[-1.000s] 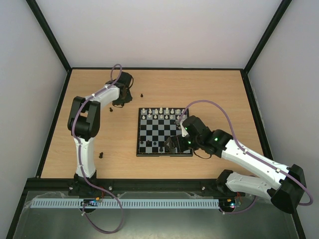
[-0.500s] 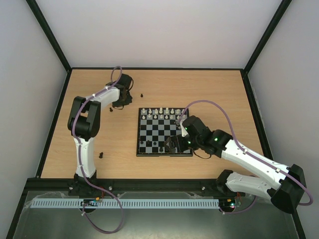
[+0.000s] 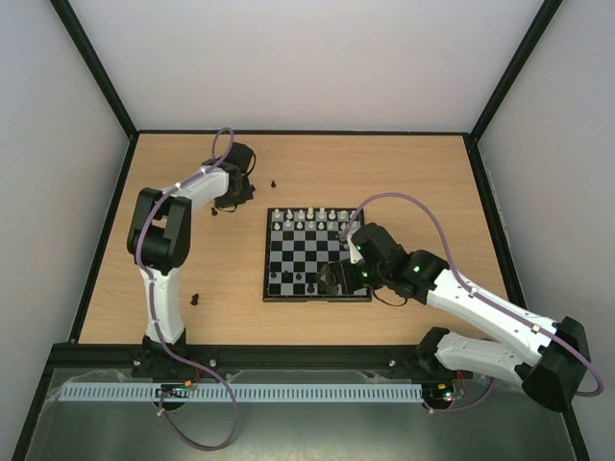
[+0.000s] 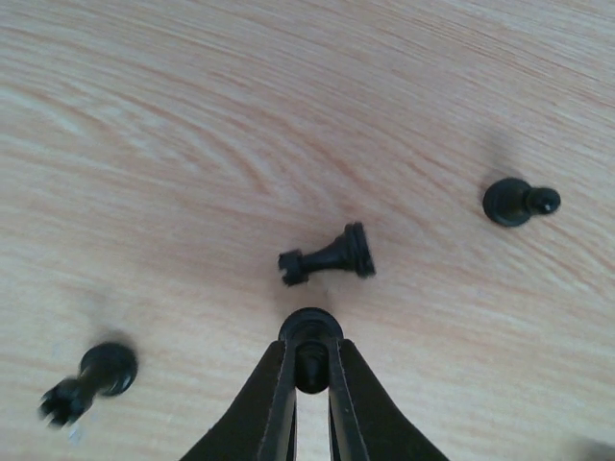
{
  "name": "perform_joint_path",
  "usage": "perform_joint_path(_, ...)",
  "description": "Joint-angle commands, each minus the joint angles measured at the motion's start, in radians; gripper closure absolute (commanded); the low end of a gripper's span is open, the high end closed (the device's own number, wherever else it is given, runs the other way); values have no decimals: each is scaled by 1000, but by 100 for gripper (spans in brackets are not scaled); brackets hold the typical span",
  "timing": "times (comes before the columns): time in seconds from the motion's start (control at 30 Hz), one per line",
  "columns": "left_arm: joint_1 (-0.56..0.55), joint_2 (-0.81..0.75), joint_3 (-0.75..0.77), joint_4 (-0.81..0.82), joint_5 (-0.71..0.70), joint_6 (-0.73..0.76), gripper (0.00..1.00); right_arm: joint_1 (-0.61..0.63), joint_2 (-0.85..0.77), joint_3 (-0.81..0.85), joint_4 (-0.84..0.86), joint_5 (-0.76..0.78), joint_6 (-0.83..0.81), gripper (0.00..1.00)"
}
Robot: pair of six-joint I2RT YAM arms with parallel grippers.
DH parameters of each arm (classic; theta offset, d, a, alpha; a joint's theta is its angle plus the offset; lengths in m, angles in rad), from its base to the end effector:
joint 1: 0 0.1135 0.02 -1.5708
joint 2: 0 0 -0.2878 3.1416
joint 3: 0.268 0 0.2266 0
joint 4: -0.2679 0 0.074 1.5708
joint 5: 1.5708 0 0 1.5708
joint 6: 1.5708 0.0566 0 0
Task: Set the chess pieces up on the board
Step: Pick up the chess piece at the center of the board, then place the chess piece on the chessboard.
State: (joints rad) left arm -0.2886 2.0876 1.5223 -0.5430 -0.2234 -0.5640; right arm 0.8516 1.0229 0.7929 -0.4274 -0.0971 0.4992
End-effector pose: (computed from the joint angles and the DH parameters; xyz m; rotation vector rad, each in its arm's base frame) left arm 0.4220 -0.1122 0.1817 -0.4299 2.5961 0.0125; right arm 0.1274 0.1539 0.2882 -0.4692 2.3137 0.8146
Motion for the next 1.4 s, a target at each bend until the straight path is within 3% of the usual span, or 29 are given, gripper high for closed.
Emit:
perform_joint_path(0.0,-34,-139,-37,-83,2,18,98,5,-16,-14,-9,-5,-10,1)
perform_joint_path(0.3,-244,-394,-127,-223,13,11,96,6,-53,-10,-16,9,-8,1)
perform_joint_path(0.67,-551,-633,-283,-281,25,-130,94,6,-113,39,-66,86,15,1)
perform_joint_path(1.03,-796,-569,-327,-261,-74,-256,94,6,-152,48,-99,161,27,1)
perform_joint_path(1.37,-849,-515,-380,-164,-100,-254,94,6,-170,46,-108,170,31,2)
